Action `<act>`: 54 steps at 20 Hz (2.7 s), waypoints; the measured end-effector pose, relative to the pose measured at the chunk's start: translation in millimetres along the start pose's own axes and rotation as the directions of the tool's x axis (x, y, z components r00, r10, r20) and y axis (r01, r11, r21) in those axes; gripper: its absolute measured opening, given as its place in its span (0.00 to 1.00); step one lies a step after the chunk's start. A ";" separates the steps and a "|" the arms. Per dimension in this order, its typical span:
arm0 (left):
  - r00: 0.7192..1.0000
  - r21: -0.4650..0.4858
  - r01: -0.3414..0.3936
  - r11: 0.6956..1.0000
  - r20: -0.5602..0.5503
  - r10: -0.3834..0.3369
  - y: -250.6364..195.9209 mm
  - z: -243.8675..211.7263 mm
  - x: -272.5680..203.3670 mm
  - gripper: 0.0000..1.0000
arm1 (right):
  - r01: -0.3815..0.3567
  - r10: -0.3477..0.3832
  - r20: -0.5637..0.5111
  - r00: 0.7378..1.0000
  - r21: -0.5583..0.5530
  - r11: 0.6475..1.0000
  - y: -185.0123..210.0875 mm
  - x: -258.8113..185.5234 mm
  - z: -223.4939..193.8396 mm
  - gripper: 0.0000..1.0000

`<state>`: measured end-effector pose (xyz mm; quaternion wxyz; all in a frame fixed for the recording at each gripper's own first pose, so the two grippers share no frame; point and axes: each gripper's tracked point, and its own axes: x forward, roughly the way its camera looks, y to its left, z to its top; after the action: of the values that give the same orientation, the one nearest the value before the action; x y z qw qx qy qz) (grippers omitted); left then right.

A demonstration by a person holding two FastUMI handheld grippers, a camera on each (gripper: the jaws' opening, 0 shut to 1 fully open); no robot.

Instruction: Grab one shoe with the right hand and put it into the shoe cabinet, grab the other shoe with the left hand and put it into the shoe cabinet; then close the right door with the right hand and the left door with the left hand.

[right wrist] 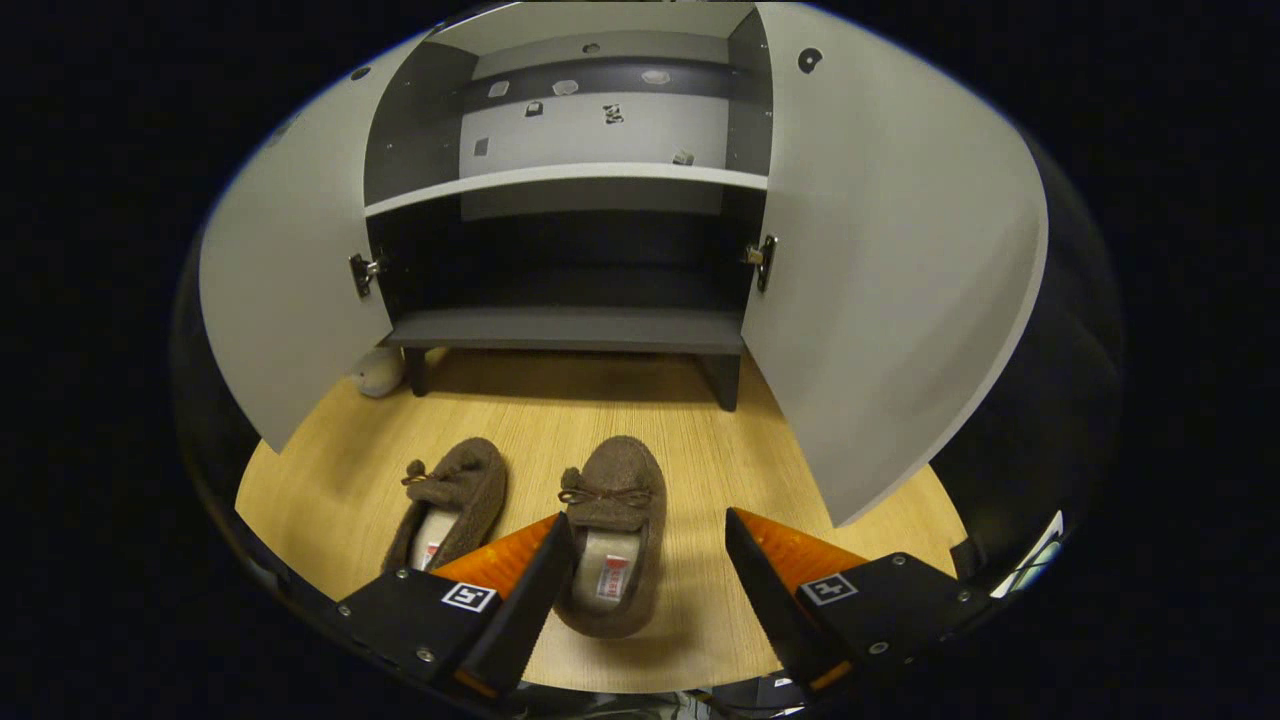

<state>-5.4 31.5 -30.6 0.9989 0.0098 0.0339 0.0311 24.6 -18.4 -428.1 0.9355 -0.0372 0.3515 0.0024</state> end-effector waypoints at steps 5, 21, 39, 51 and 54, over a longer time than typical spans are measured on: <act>0.999 0.016 -0.040 0.999 -0.002 0.040 16.3 -2.2 -1.0 0.96 | 0.016 -0.014 -0.075 0.997 0.024 1.000 0.8 39.3 -41.2 0.77; 0.999 0.025 -0.031 0.999 -0.029 0.032 20.4 -17.5 4.4 0.96 | 0.094 -0.061 -0.154 0.986 0.213 0.973 -13.6 64.9 -29.1 0.02; 1.000 0.004 0.018 1.000 -0.001 -0.018 12.2 -12.5 8.1 0.96 | -0.067 0.034 0.161 0.986 0.207 0.976 30.2 -54.8 257.4 0.02; 1.000 0.019 -0.003 1.000 -0.014 0.004 8.7 -18.1 3.1 0.96 | -0.080 0.010 0.266 0.964 0.253 0.964 31.9 15.5 424.9 0.02; 0.999 0.026 -0.029 0.999 -0.021 0.030 12.8 -18.6 2.0 0.96 | -0.064 -0.008 0.247 0.969 0.282 0.957 26.7 57.7 438.0 0.01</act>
<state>-5.5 44.7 -49.1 0.9977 0.0231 0.0447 0.0454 355.1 38.2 -139.3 0.9671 0.1048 0.2299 -0.0306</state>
